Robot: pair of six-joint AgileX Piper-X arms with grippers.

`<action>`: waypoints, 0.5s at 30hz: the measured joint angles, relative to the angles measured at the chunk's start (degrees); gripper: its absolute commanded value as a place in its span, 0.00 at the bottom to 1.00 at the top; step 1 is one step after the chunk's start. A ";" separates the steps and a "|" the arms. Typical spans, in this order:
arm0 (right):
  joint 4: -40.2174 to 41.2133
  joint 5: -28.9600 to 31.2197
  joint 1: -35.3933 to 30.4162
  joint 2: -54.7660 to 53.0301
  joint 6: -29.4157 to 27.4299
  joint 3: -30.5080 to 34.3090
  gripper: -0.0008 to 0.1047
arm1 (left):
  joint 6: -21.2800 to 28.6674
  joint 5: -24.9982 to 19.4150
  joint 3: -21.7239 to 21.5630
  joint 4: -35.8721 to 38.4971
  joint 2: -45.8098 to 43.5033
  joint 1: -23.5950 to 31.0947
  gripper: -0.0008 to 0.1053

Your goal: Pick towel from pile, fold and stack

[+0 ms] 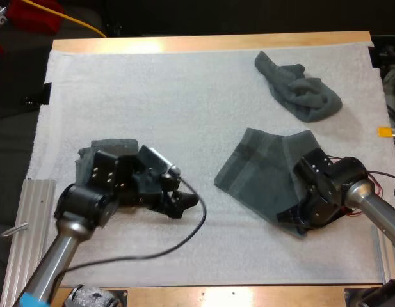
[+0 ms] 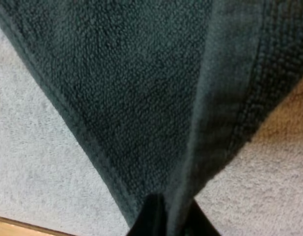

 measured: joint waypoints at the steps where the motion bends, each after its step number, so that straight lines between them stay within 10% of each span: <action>1: 0.00 0.00 0.00 0.00 0.00 0.00 0.02 | -0.09 -0.57 0.00 -0.88 1.25 -0.23 0.60; 15: -3.03 0.12 0.00 0.00 1.79 0.00 0.02 | -4.19 -2.49 0.00 -11.59 16.52 -0.31 0.60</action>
